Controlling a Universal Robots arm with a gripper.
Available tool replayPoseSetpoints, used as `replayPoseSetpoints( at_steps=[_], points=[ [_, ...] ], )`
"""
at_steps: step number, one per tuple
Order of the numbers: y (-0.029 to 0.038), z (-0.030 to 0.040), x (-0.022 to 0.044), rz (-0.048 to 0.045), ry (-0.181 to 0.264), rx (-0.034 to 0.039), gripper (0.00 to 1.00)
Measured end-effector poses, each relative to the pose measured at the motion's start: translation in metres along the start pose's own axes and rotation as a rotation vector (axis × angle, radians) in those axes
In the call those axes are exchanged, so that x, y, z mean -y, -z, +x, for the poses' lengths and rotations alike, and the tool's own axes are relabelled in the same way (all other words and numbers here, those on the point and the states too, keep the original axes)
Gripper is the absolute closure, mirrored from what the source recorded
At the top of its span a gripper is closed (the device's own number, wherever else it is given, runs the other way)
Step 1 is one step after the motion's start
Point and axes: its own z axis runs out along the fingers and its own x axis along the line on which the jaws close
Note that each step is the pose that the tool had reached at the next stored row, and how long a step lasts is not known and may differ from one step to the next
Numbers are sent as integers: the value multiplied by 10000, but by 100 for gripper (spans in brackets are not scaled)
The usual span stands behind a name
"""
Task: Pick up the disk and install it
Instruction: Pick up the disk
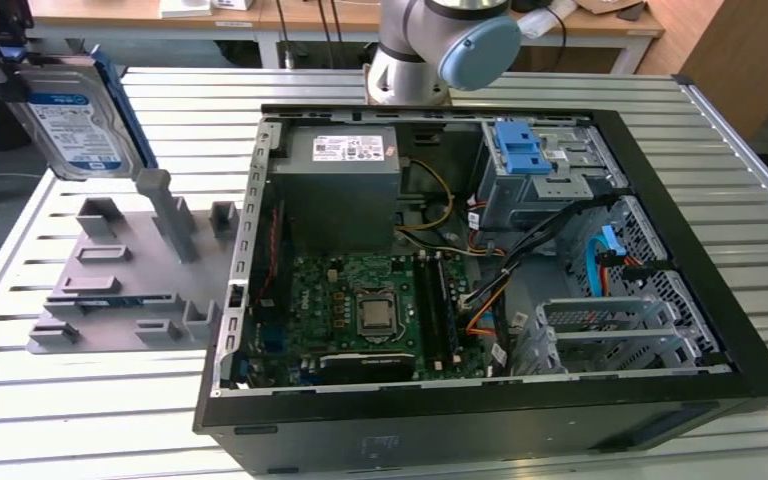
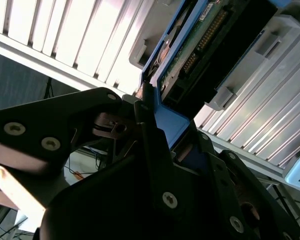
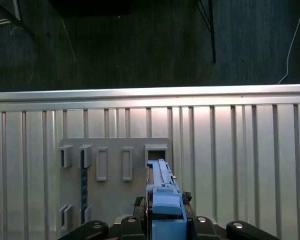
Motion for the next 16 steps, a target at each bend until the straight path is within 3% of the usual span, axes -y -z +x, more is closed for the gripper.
replayPoseSetpoints(
  at_steps=[5,16],
  points=[
    [32,0,0,-2,29,-2,64],
    [177,1,-1,0,29,-1,64]
  ],
)
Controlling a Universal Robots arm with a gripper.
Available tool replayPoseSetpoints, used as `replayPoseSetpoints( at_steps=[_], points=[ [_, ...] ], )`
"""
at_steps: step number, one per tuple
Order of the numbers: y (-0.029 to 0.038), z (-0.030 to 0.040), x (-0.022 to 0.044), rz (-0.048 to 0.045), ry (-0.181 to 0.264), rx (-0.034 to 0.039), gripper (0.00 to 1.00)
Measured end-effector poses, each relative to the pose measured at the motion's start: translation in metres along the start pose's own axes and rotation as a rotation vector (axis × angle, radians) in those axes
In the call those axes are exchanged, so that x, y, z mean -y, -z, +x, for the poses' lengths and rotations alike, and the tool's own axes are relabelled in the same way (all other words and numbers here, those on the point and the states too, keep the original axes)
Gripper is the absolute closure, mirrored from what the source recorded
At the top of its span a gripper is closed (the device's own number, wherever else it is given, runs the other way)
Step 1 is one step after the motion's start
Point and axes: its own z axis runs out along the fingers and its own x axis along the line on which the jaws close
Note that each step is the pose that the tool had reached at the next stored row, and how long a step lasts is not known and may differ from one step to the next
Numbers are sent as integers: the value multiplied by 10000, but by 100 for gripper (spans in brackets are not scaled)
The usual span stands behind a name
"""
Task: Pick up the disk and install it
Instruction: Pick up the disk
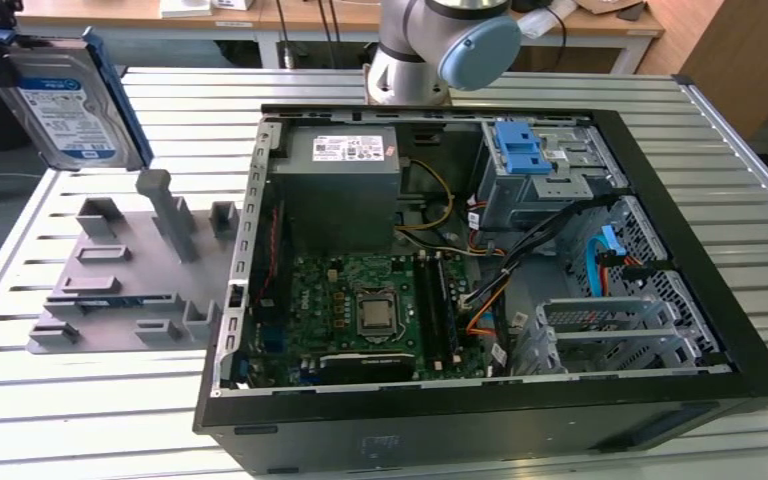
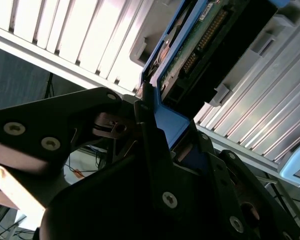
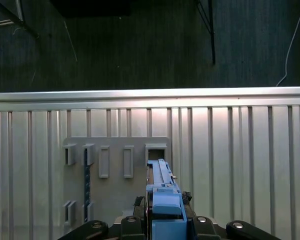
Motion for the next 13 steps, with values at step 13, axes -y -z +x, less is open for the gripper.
replayPoseSetpoints(
  at_steps=[13],
  points=[
    [179,1,-1,0,0,0,64]
  ],
)
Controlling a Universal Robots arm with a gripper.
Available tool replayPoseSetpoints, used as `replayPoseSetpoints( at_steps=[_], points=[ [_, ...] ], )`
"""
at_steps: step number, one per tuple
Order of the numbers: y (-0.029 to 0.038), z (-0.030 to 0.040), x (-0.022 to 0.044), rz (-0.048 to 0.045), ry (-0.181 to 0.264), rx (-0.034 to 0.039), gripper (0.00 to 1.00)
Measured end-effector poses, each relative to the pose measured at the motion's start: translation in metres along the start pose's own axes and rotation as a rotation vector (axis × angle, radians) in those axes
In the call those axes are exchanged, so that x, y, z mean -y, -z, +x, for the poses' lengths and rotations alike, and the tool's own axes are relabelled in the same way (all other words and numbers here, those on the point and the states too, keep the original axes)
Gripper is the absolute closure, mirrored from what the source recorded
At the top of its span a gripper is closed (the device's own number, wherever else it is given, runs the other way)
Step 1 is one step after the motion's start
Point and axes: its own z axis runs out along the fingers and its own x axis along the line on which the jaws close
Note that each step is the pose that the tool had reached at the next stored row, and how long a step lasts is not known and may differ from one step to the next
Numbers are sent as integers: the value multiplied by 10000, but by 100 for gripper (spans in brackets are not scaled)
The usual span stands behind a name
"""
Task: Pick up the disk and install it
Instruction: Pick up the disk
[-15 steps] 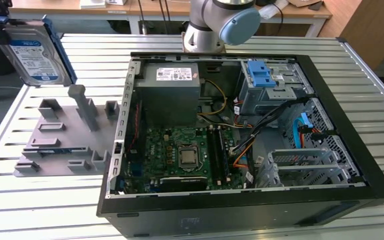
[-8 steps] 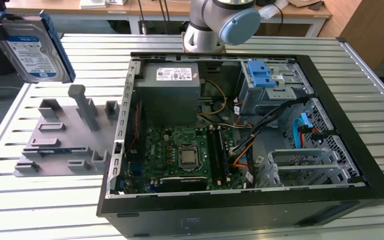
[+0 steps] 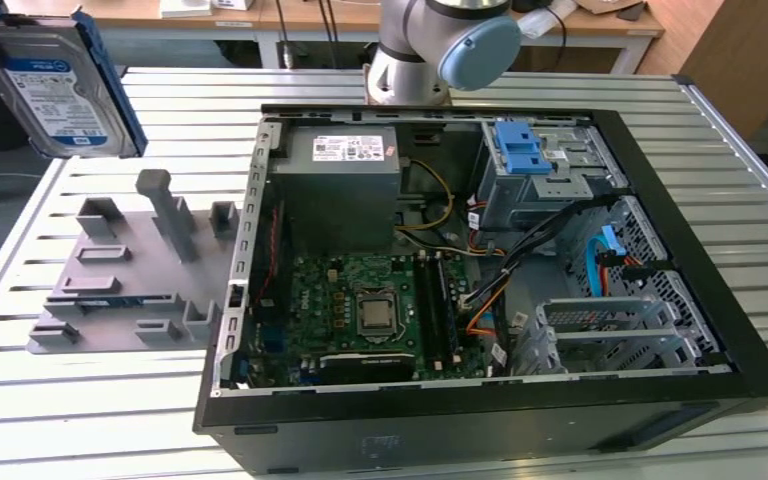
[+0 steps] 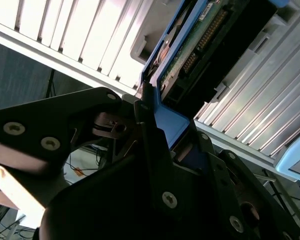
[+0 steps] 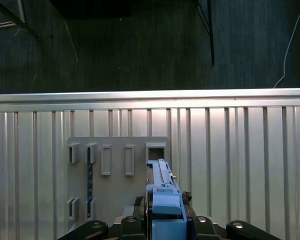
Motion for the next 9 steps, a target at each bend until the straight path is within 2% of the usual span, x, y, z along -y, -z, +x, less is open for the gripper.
replayPoseSetpoints(
  at_steps=[9],
  points=[
    [113,0,0,-1,0,-1,64]
  ],
)
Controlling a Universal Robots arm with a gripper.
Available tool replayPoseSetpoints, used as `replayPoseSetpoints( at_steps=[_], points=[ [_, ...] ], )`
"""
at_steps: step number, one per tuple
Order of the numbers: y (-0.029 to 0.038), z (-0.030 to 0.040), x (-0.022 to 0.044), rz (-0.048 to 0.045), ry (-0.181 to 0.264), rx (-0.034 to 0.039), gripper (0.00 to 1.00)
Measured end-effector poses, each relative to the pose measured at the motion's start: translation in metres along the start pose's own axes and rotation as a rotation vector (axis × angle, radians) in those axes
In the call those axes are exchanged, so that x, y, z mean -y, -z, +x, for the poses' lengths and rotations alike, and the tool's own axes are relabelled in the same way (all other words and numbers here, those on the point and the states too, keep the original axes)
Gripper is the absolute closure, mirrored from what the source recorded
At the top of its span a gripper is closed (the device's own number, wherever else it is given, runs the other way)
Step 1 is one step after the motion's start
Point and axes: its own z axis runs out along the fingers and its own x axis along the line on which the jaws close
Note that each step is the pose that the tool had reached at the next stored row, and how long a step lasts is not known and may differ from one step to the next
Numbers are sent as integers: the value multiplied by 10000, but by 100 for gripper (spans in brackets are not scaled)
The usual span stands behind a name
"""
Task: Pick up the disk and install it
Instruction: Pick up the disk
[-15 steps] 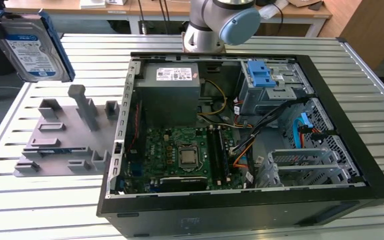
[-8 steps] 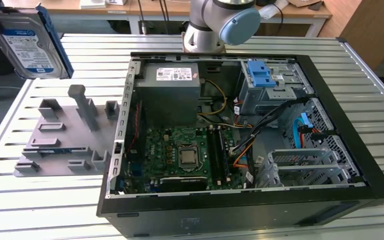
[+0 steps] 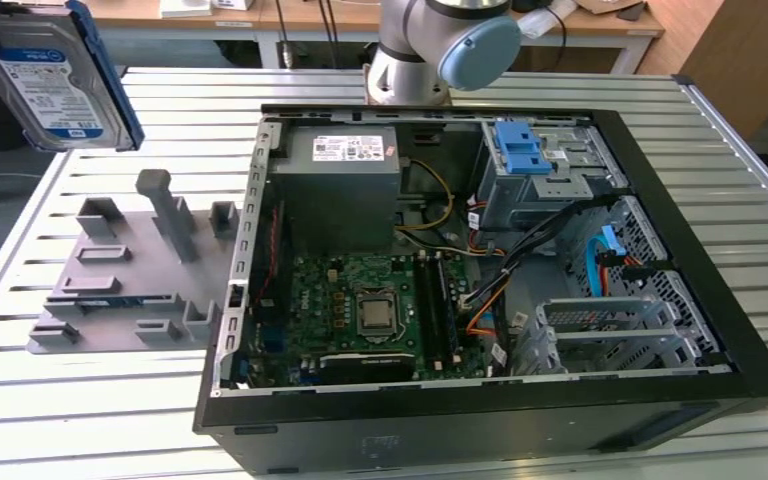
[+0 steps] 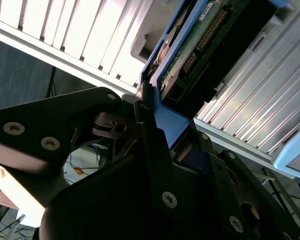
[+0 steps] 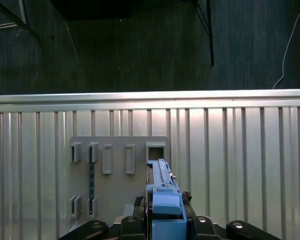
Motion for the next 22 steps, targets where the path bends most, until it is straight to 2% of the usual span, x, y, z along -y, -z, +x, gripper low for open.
replayPoseSetpoints(
  at_steps=[22],
  points=[
    [301,1,-1,0,0,0,64]
  ],
)
